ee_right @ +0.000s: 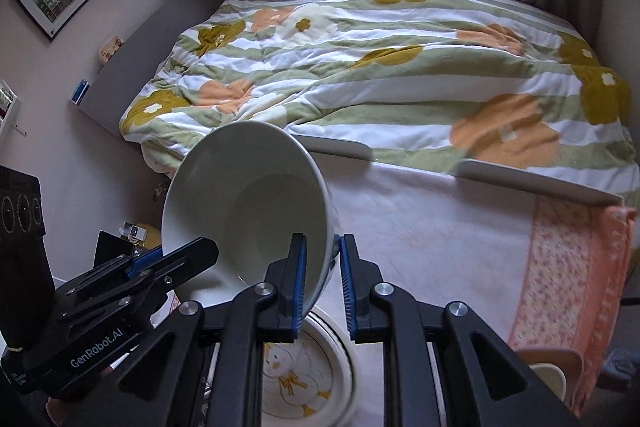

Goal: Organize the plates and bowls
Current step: 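Carry the white bowl with both grippers and lower it into the cream bowl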

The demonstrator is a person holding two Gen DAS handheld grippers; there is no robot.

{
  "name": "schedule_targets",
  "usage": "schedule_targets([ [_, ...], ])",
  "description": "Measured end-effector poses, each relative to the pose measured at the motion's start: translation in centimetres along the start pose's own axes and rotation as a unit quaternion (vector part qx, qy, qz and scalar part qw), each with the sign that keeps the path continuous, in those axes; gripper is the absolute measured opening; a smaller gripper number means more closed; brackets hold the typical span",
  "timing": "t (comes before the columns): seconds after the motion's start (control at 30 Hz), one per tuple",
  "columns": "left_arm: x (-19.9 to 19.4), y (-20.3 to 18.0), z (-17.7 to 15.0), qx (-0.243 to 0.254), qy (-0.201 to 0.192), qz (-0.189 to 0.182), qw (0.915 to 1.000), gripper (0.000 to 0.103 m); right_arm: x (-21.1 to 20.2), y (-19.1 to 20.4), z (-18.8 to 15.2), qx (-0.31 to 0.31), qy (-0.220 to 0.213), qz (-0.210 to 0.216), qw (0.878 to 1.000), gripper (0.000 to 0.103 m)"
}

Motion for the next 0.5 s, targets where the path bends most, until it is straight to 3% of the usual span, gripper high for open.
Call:
schedule_targets([
  [0.3, 2.5, -12.1, -7.9, 0.058, 0.048, -0.051, 0.9958, 0.018, -8.1, -9.9, -7.7, 0.068, -0.021, -0.049, 0.996, 0.015],
  [0.5, 5.3, -16.6, -13.2, 0.085, 0.086, -0.057, 0.9910, 0.018, -9.3, -14.2, -12.0, 0.106, -0.011, -0.064, 0.992, 0.015],
])
Point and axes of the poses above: each gripper's, at about its wrist camera, not at the fingertips, and x roughly the way its jaws point, y to its left, z to its top, the point moved 10 cm from there along x, roughly the way its jaws point, and after that the axes turned 4 degrees about -x, right-handed, at the moved point
